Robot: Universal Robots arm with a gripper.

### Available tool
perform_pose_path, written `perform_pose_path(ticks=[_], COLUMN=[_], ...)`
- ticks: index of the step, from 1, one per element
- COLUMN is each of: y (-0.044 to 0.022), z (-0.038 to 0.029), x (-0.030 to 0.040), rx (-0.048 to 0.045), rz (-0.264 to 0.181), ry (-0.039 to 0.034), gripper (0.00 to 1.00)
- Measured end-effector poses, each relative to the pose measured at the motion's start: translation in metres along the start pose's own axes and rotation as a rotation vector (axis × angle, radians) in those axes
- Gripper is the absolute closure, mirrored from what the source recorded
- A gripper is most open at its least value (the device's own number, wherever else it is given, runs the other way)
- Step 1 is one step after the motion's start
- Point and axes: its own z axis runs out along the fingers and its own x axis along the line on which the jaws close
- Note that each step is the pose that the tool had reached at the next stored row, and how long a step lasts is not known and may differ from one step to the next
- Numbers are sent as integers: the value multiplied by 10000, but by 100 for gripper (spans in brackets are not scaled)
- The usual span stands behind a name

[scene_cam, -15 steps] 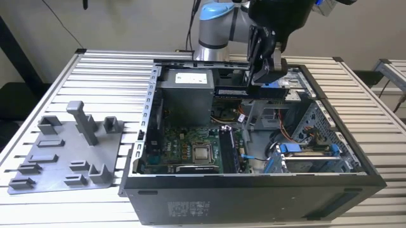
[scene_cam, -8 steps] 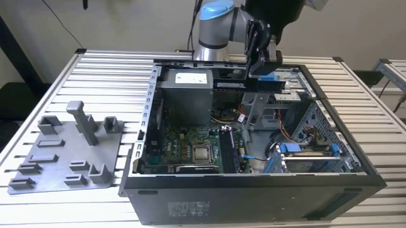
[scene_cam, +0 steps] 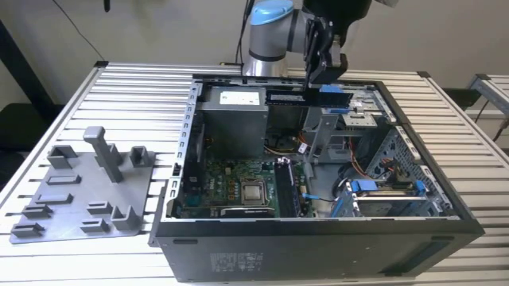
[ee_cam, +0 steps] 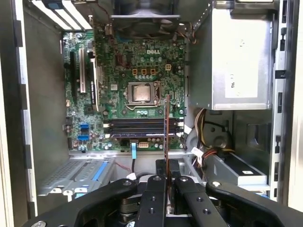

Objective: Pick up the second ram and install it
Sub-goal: 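Pick up the second ram and move it above second insertion slot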

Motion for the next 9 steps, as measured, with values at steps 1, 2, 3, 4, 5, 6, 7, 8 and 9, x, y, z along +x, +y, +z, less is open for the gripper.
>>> perform_pose_path(ticks=[1,2,3,4,5,6,7,8,9], y=[1,2,3,4,5,6,6,7,8], z=[0,1,2,3,3,3,4,4,5], x=[-25,-50,-73,-95,-117,-138,-158,-176,-190], rx=[0,-1,0,0,-1,-1,-1,-1,-1], rz=[0,0,0,0,0,0,0,0,0], ry=[1,0,-2,-3,-4,-7,-10,-14,-20], gripper=[86,86,86,86,86,86,86,86,86])
